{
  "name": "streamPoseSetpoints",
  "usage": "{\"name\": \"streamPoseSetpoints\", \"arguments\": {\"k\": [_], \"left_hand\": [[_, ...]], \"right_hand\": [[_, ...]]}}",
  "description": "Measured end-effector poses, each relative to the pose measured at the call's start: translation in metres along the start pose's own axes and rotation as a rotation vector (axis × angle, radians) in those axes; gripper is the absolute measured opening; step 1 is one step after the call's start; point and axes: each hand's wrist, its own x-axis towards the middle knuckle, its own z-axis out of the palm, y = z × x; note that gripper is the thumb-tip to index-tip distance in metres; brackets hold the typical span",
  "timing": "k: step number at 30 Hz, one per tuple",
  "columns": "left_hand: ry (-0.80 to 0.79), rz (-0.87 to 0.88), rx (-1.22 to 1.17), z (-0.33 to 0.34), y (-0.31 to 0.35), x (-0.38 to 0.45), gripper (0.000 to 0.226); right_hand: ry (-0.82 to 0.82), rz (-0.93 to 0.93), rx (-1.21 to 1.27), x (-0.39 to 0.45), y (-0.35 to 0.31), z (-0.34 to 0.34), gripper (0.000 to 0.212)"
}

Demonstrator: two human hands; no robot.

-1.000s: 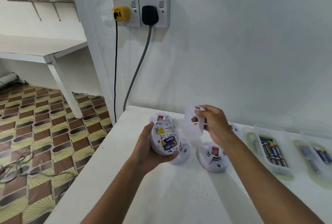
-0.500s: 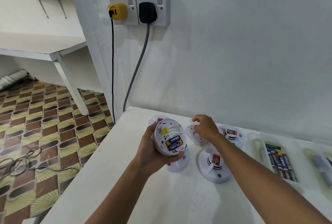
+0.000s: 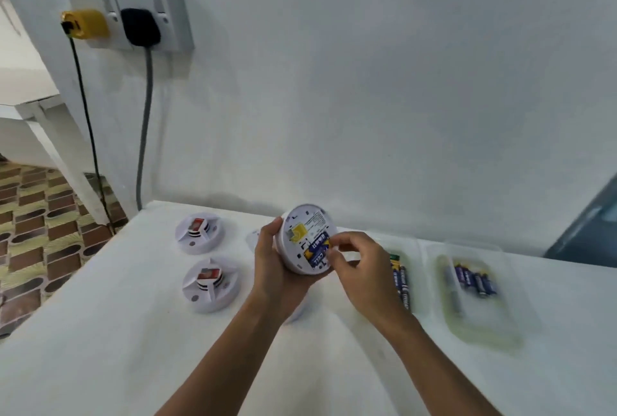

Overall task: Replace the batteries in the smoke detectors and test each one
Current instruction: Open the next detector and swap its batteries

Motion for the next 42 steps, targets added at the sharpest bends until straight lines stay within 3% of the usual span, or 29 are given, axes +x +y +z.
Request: {"name": "streamPoseSetpoints", "arguments": {"k": [14, 19, 24, 27, 30, 32, 34, 36, 39, 41, 42], "left_hand": [[-0.012, 0.053, 0.283, 0.130, -0.151, 0.005, 0.044], [0.001, 0.086, 0.344, 0.153, -0.172, 0.012, 0.037], [0.049, 0.140, 0.399, 0.160, -0.186, 0.019, 0.050], [0.062, 0.143, 0.403, 0.156, -0.184, 0.023, 0.060], [0.125, 0.094, 0.403, 0.147, -0.181, 0.026, 0.050], [0.119, 0.059, 0.371, 0.141, -0.181, 0.026, 0.039], [0.093, 0.048, 0.342, 0.138, -0.180, 0.022, 0.034], [0.085, 0.039, 0.327, 0.133, -0.179, 0.020, 0.037], [0.097, 0.009, 0.314, 0.125, -0.178, 0.020, 0.045], [0.090, -0.015, 0.273, 0.120, -0.178, 0.022, 0.048], [0.081, -0.022, 0.253, 0.118, -0.177, 0.023, 0.048]], "right_hand": [[-0.025, 0.297, 0.208, -0.013, 0.055, -0.184, 0.016], [0.070, 0.286, 0.204, -0.010, 0.057, -0.212, 0.021], [0.185, 0.271, 0.275, -0.003, 0.057, -0.217, 0.021], [0.241, 0.127, 0.017, 0.009, 0.070, -0.225, 0.018], [-0.024, 0.196, -0.431, 0.023, 0.089, -0.225, 0.010], [-0.226, 0.285, -0.603, 0.027, 0.101, -0.212, 0.004], [-0.289, 0.317, -0.674, 0.030, 0.107, -0.200, 0.025], [-0.328, 0.357, -0.692, 0.033, 0.113, -0.194, 0.034], [-0.384, 0.438, -0.549, 0.032, 0.115, -0.195, 0.031], [-0.463, 0.365, -0.584, 0.028, 0.115, -0.202, 0.020], [-0.413, 0.336, -0.516, 0.029, 0.111, -0.207, 0.010]]}}
